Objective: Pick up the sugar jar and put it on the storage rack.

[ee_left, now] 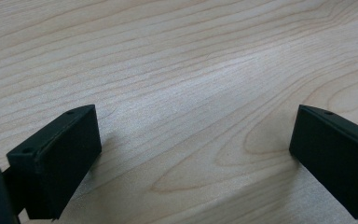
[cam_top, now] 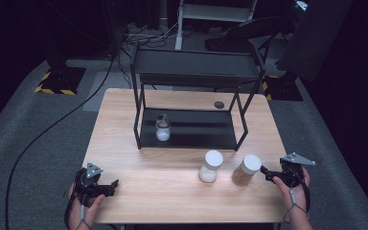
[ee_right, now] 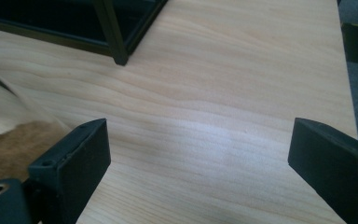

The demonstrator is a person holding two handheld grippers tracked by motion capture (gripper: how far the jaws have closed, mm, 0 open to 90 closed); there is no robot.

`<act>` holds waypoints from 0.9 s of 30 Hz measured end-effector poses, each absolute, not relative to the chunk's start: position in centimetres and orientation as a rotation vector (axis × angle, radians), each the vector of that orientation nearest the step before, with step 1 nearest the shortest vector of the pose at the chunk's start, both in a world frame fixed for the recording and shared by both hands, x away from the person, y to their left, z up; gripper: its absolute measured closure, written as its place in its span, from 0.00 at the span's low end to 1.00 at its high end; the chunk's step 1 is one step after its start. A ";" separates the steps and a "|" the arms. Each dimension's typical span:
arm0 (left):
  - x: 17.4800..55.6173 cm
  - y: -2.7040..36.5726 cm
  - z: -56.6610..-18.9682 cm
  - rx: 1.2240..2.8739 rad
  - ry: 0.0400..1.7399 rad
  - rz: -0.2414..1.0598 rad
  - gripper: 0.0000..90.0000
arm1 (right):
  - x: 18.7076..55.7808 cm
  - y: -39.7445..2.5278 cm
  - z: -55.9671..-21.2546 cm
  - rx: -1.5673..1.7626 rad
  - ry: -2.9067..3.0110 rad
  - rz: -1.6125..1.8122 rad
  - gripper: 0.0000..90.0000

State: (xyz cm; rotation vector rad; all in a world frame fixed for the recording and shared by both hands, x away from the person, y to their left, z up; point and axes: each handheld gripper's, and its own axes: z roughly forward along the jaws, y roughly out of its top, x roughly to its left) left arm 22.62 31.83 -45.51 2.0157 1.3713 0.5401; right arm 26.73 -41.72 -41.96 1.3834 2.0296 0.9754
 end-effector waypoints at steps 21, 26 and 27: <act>22.6 31.8 -45.5 2.016 1.371 0.541 0.02 | 25.4 -41.3 -36.6 1.321 2.023 1.100 0.06; 22.6 31.8 -45.5 2.016 1.371 0.540 0.02 | 24.9 -40.3 -35.6 1.304 2.026 1.088 0.08; 22.6 31.8 -45.5 2.016 1.371 0.541 0.02 | 24.9 -40.2 -35.4 1.300 2.027 1.089 0.08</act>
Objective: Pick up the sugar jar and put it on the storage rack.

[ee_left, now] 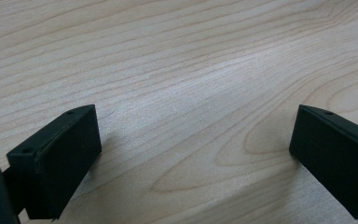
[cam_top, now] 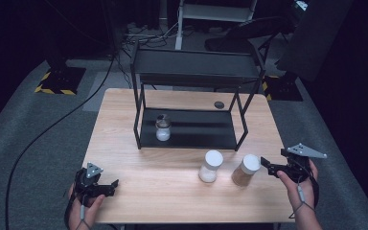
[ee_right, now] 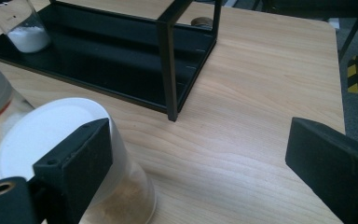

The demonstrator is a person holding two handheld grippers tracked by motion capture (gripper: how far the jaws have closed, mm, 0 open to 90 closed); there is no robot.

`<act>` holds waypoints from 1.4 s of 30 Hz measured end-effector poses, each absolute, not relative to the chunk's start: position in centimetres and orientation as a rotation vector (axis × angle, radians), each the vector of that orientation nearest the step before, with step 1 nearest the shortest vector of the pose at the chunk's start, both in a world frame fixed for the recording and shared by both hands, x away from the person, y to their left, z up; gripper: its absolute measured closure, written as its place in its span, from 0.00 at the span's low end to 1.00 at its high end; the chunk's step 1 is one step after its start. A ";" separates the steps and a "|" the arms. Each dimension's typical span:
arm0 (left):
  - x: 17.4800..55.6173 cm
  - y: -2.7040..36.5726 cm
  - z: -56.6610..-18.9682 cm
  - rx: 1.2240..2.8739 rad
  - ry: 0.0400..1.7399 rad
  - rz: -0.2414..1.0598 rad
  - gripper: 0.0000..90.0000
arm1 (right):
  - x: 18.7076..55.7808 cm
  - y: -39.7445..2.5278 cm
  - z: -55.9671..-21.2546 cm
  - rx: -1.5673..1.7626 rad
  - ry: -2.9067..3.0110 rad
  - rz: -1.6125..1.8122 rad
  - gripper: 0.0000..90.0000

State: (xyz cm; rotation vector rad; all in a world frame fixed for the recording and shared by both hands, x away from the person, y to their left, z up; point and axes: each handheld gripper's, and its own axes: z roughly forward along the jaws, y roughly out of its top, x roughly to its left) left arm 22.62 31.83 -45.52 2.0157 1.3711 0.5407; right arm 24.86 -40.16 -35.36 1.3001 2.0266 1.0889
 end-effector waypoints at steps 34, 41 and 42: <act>22.6 31.8 -45.5 2.016 1.371 0.540 0.02 | 24.5 -34.2 -31.5 1.156 2.091 1.156 0.08; 22.6 31.8 -45.5 2.016 1.371 0.540 0.02 | 24.7 -33.1 -31.3 1.135 2.106 1.168 0.08; 22.6 31.8 -45.5 2.016 1.371 0.540 0.02 | 24.7 -32.9 -31.3 1.133 2.108 1.169 0.08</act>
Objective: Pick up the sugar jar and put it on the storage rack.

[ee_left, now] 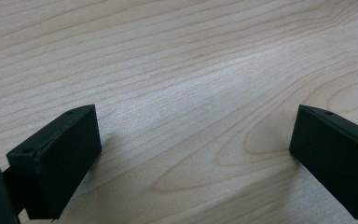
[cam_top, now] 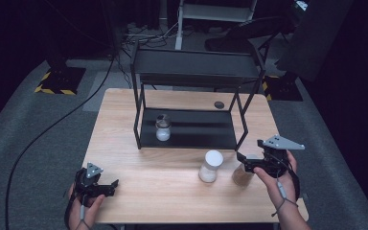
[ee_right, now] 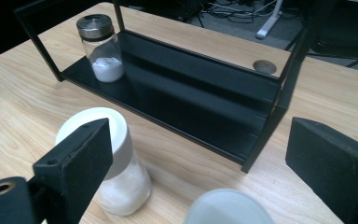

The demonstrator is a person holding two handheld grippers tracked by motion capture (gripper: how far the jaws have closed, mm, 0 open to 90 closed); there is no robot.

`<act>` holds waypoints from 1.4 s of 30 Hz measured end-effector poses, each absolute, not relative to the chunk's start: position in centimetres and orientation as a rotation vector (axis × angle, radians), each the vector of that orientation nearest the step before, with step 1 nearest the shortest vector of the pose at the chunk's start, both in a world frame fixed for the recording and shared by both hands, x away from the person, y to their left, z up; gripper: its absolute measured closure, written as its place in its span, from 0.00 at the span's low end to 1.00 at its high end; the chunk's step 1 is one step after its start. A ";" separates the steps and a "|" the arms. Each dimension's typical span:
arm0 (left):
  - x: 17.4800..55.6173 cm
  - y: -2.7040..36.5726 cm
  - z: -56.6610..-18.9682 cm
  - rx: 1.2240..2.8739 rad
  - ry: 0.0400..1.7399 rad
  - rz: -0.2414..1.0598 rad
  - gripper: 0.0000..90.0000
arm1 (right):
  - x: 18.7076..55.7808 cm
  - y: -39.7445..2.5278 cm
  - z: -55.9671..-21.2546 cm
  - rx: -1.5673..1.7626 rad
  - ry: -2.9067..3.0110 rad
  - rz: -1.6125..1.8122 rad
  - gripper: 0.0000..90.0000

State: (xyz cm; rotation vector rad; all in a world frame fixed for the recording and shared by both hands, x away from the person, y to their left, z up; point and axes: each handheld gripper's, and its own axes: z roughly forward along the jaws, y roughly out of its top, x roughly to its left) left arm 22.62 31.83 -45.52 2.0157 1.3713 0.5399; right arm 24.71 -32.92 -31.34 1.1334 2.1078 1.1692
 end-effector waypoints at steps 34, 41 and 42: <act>22.7 31.8 -45.5 2.014 1.373 0.539 0.01 | 26.0 -27.7 -32.0 1.072 2.192 1.214 0.08; 22.7 31.8 -45.5 2.014 1.372 0.539 0.01 | 26.4 -26.7 -33.1 1.076 2.215 1.213 0.10; 22.7 31.8 -45.5 2.014 1.372 0.539 0.01 | 26.5 -26.5 -33.3 1.076 2.218 1.210 0.10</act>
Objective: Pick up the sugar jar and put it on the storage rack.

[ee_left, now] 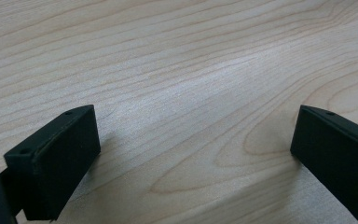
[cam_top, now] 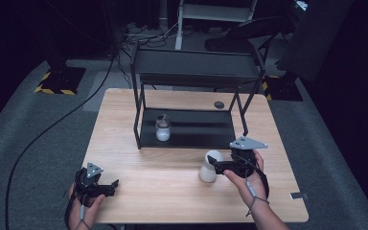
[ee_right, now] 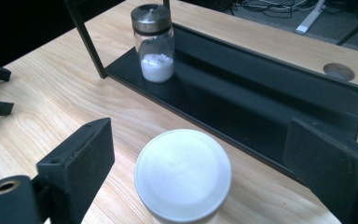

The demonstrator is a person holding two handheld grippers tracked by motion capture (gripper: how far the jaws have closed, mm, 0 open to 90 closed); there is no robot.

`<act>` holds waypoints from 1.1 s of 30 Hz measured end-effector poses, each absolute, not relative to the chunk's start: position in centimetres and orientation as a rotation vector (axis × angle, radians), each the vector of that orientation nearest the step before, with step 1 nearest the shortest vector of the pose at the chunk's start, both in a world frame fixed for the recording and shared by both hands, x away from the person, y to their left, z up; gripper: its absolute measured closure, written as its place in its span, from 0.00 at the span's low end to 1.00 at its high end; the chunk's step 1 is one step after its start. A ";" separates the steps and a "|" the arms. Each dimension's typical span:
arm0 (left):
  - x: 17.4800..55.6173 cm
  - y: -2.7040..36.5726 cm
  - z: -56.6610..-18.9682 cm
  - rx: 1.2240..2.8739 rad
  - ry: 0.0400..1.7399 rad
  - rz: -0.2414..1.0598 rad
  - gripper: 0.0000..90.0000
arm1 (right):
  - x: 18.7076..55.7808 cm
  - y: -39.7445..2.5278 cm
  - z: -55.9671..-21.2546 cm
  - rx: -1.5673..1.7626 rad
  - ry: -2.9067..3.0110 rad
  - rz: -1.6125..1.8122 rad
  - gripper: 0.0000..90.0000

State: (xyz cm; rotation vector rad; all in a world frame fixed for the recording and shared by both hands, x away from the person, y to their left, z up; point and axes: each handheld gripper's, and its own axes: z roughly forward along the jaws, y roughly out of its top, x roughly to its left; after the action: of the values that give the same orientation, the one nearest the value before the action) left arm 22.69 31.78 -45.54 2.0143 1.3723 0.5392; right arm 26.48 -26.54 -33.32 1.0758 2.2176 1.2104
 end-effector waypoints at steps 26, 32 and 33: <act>22.7 31.8 -45.5 2.015 1.372 0.539 0.01 | 27.9 -24.6 -36.5 1.092 2.314 1.101 0.36; 22.7 31.8 -45.5 2.015 1.373 0.539 0.01 | 28.0 -24.5 -36.3 1.086 2.324 1.088 0.37; 22.7 31.8 -45.5 2.015 1.372 0.539 0.01 | 28.0 -24.5 -36.2 1.087 2.326 1.087 0.37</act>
State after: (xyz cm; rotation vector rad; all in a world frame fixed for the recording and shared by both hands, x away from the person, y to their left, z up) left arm 22.69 31.78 -45.53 2.0149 1.3725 0.5390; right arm 28.03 -24.51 -36.21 1.0873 2.3264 1.0872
